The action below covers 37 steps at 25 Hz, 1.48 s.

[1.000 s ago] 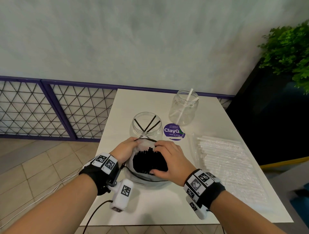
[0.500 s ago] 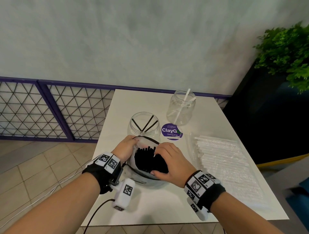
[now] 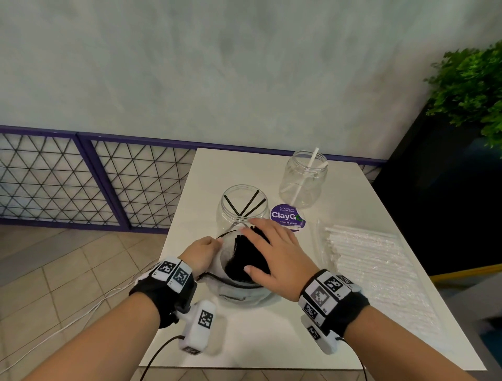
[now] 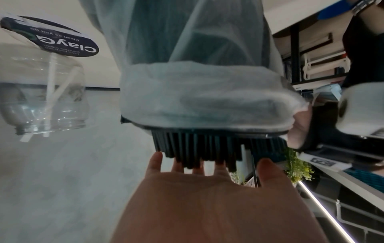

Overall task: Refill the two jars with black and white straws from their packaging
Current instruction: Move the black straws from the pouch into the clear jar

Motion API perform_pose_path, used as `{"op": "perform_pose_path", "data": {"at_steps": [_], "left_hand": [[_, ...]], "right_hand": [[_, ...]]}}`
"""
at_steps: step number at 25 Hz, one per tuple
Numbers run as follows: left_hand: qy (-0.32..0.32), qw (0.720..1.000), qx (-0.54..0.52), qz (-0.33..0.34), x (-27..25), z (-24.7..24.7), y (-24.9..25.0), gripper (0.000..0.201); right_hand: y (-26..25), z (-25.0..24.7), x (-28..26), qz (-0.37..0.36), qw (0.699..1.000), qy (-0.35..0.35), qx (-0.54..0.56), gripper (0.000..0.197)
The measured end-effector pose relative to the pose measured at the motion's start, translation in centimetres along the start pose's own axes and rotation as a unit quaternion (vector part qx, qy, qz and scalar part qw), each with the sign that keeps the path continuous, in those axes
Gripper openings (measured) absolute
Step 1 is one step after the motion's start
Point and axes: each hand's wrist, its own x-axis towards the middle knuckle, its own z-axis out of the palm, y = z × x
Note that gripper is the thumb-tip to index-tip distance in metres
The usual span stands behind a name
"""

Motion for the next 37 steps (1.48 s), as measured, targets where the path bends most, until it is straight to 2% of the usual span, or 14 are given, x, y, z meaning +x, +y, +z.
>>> {"op": "perform_pose_path", "data": {"at_steps": [2,5,7,9,11,14,18,20,23,26,28,30,33,37], "left_hand": [[0.017,1.0,0.009,-0.006,0.2,0.2,-0.4,0.046],[0.057,0.998,0.014,-0.006,0.0,0.3,-0.7,0.029],[0.117,0.991,-0.014,0.059,-1.5,0.3,0.2,0.015],[0.183,0.96,-0.002,0.21,-4.0,0.1,1.2,0.015],[0.14,0.938,0.072,0.309,-5.8,-0.4,1.2,0.03],[0.081,0.909,0.256,0.317,-6.1,-0.6,-0.3,0.049],[0.162,0.852,0.335,0.367,-5.2,0.4,-2.0,0.01],[0.173,0.828,0.361,0.393,-4.8,0.8,-3.5,0.006],[0.131,0.824,0.415,0.362,-4.3,1.5,-6.0,0.024],[0.089,0.874,0.392,0.272,-5.1,0.8,-4.3,0.017],[0.139,0.903,0.302,0.274,-5.6,0.1,-1.7,0.044],[0.168,0.895,0.257,0.324,-5.8,-0.1,1.4,0.079],[0.079,0.885,0.311,0.338,-5.5,1.9,4.6,0.122],[0.052,0.884,0.332,0.324,-4.0,4.1,5.0,0.114]], "right_hand": [[-0.1,0.3,0.7,-0.011,1.0,-0.023,0.003,0.068],[0.6,0.8,1.4,-0.007,0.999,-0.036,-0.017,0.072],[0.9,1.0,1.6,0.001,1.0,-0.024,-0.021,0.068],[1.2,1.1,1.7,0.018,1.0,-0.011,-0.016,0.064],[1.5,1.2,1.6,0.029,0.999,-0.001,-0.014,0.062],[1.8,1.3,1.5,0.031,0.999,0.01,-0.014,0.06],[1.7,1.4,1.3,0.033,0.999,0.026,-0.013,0.057],[1.7,1.5,1.2,0.036,0.999,0.028,-0.016,0.056],[1.8,1.5,1.0,0.038,0.999,0.027,-0.017,0.056],[1.7,1.6,0.8,0.034,0.999,0.026,-0.016,0.056],[1.4,1.6,0.9,0.031,0.999,0.024,-0.017,0.057],[1.2,1.6,1.1,0.03,0.999,0.019,-0.004,0.061],[1.0,1.8,1.3,0.036,0.994,0.014,0.103,0.069],[0.8,1.3,0.8,0.079,0.952,0.038,0.293,0.053]]}}
